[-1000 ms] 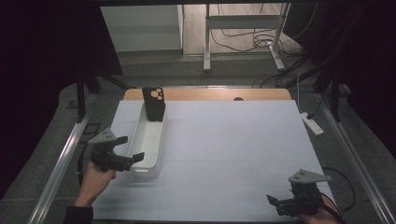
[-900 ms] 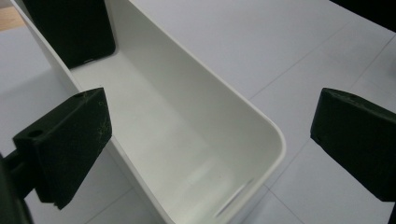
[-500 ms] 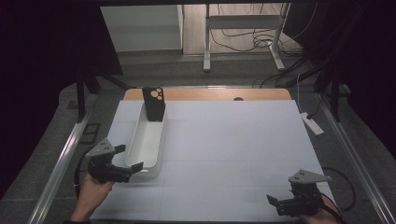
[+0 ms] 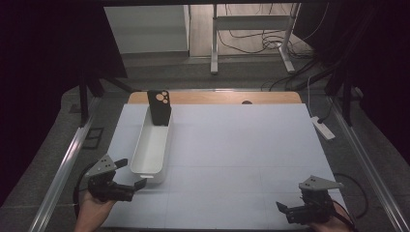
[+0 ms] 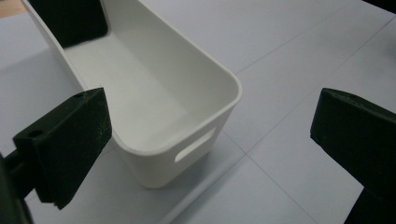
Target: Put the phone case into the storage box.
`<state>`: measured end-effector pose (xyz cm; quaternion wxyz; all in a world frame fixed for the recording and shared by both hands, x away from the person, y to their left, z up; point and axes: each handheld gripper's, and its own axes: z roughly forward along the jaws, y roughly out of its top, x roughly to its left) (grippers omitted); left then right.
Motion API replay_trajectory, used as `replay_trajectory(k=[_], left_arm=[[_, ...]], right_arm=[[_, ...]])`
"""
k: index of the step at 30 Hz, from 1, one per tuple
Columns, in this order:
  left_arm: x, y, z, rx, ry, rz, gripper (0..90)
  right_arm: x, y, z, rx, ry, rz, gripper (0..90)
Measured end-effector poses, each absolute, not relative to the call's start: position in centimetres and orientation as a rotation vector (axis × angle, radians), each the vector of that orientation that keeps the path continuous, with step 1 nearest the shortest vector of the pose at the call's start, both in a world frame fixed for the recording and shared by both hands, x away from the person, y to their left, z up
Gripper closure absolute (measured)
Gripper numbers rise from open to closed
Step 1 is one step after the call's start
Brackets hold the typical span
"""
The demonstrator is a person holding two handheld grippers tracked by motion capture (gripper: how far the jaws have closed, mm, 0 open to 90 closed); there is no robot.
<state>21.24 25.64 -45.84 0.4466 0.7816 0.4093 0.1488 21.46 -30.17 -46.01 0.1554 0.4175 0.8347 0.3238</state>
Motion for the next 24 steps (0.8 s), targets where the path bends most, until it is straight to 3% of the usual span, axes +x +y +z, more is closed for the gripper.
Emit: replay_trajectory(k=[24], left_arm=[[17.9, 25.3, -46.7, 1.946, 1.05, 0.412, 0.0]], right_arm=[[21.4, -30.2, -46.0, 1.192, 2.382, 0.933, 0.0]])
